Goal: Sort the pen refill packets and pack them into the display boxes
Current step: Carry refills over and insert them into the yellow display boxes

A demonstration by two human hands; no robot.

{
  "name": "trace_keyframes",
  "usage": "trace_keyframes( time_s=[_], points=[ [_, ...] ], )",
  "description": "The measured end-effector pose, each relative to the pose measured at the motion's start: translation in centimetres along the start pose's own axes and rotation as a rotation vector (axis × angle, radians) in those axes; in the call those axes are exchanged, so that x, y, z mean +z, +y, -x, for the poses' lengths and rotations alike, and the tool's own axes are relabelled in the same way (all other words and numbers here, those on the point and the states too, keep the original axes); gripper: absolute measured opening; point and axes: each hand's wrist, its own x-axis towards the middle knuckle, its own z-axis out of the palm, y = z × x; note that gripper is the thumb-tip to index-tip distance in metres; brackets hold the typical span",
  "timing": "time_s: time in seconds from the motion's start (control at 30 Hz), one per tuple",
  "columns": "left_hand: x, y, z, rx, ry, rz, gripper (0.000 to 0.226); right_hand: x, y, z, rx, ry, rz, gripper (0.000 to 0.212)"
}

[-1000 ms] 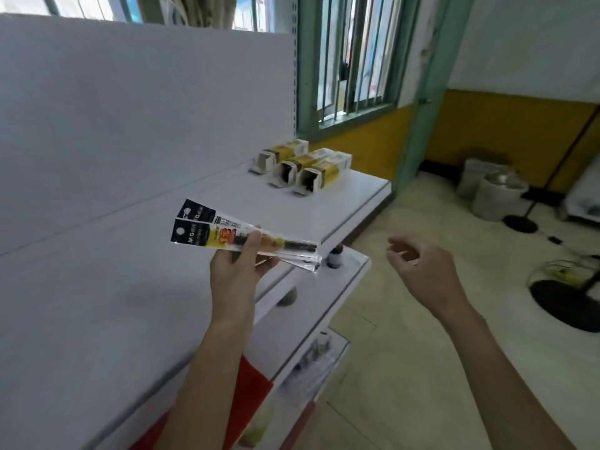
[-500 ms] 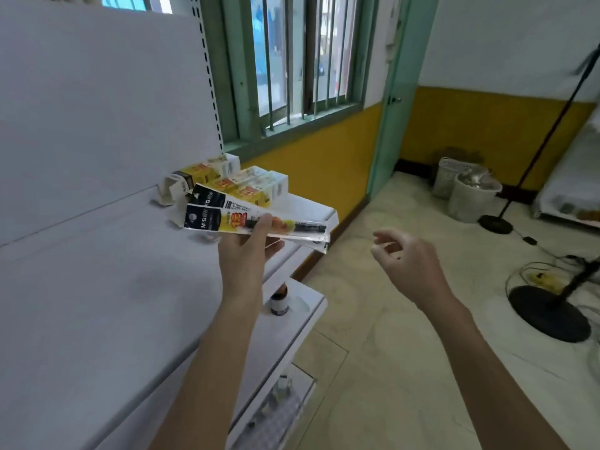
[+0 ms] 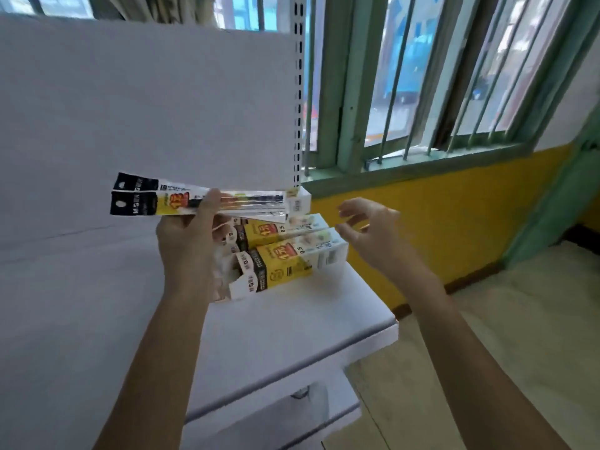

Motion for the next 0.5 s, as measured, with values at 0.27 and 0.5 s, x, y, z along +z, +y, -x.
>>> trace_keyframes(
  time_s=[0.27, 0.5],
  points=[
    [-3.3, -2.0, 3.3, 0.049, 0.441, -0.028, 0.011, 4.3, 2.8, -2.4, -0.315, -0.473, 0.109, 0.038],
    [-5.2, -4.3, 5.6, 0.073, 0.606, -0.12, 0.004, 4.8, 3.3, -3.6, -0.352, -0.507, 0.191, 0.055]
  ],
)
